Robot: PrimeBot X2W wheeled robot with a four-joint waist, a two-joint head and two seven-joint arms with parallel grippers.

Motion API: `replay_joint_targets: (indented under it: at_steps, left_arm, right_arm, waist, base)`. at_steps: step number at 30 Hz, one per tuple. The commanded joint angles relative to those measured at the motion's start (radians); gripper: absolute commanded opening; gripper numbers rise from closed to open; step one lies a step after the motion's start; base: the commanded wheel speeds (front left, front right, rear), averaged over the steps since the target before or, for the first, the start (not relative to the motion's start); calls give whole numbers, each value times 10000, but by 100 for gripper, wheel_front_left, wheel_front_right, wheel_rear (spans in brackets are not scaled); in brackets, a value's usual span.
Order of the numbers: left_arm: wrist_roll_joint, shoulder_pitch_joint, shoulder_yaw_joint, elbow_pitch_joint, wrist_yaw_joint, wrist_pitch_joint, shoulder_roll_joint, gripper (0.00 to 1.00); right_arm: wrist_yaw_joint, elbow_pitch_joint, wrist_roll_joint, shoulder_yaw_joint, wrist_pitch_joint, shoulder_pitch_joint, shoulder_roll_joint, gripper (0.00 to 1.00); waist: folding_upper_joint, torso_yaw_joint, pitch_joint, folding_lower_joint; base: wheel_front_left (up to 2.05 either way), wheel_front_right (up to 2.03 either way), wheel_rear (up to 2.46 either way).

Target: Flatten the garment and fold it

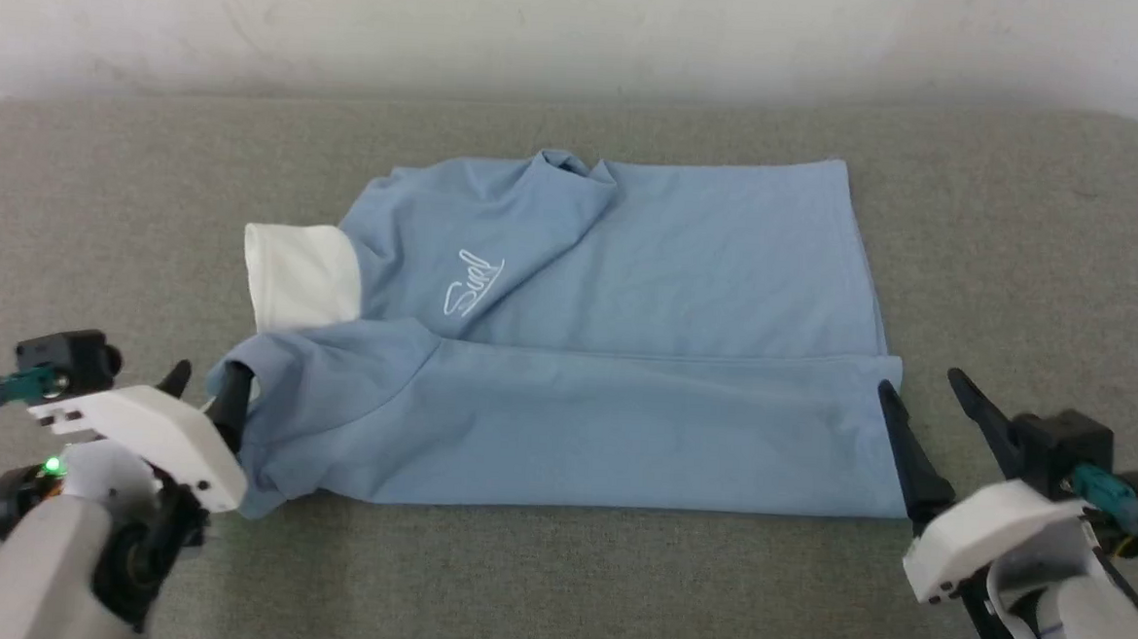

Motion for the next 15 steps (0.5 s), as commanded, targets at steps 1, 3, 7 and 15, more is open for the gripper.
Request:
replay_joint_targets:
  at_steps: [1,3,7,15]
  left_arm:
    - [-120,224,125,-361,138,257,240,100]
    - [-263,443,204,-990,274,813,587,100]
    - [-649,898,239,-2140,403,2166,1313,100]
    - [-1257,1623,-264,-3376,571,4353,1981,100]
  right_arm:
    - [-17,-419,-155,-125,32,327,39,100]
    - [-17,-1115,-285,-302,209,762,113,100]
    - [-17,-2433,-485,-534,663,1543,344,100]
    - [-17,-3933,-519,-677,1278,2358,828,100]
  waist:
    - [0,16,-435,1]
    - [0,-11,-568,1]
    - [0,-143,-751,1]
    - [0,-516,-692,1]
  base:
    - [0,0,0]
    - [0,0,0]
    - [0,0,0]
    - [0,0,0]
